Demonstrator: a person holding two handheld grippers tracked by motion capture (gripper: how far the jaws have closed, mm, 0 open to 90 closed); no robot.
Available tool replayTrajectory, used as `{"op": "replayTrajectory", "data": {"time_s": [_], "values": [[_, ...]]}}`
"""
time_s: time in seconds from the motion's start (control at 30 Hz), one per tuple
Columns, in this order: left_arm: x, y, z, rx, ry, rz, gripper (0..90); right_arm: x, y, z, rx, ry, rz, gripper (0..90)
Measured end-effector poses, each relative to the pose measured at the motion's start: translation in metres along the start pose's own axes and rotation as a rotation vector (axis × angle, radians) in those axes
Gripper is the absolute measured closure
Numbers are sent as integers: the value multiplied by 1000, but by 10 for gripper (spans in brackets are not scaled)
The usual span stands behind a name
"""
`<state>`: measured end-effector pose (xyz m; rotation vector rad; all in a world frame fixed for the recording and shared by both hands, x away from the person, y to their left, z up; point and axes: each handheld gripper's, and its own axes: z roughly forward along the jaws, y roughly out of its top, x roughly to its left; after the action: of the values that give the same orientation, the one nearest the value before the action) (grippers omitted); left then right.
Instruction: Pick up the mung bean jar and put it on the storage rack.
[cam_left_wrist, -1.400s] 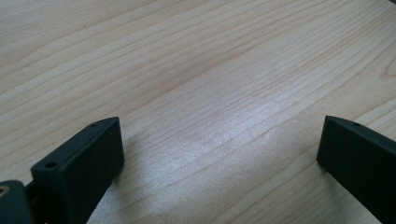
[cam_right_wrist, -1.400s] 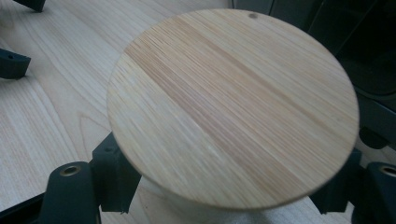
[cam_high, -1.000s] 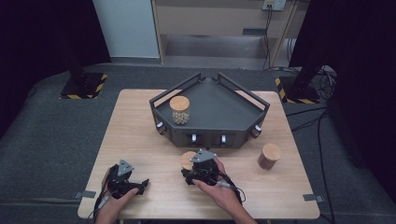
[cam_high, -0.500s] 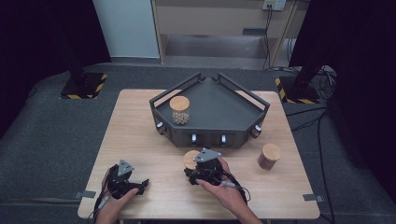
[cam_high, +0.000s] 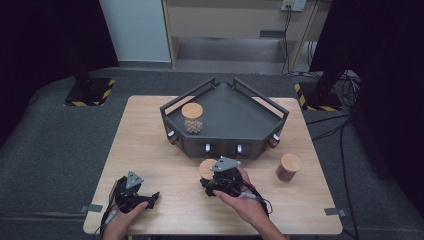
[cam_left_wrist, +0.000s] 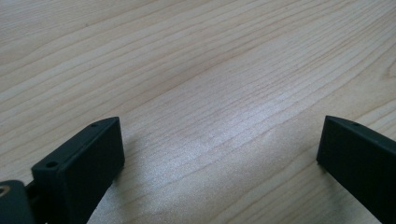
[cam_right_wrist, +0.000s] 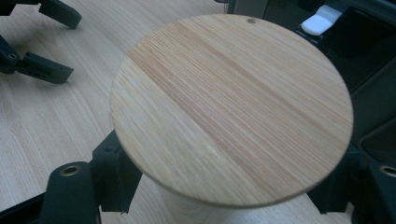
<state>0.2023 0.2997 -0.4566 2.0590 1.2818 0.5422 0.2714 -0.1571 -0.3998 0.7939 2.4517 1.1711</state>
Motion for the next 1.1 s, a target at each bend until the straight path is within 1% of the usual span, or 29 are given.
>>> {"op": "replayTrajectory", "data": {"time_s": [0.23, 0.57, 1.1], "values": [[0, 0, 0, 0, 1, 0, 0, -1, 4, -7, -6, -2, -10, 253], [0, 0, 0, 0, 1, -1, 0, -1, 11, -12, -5, -3, -25, 253], [0, 0, 0, 0, 1, 0, 0, -5, 21, -19, -12, -3, -26, 253]]}}
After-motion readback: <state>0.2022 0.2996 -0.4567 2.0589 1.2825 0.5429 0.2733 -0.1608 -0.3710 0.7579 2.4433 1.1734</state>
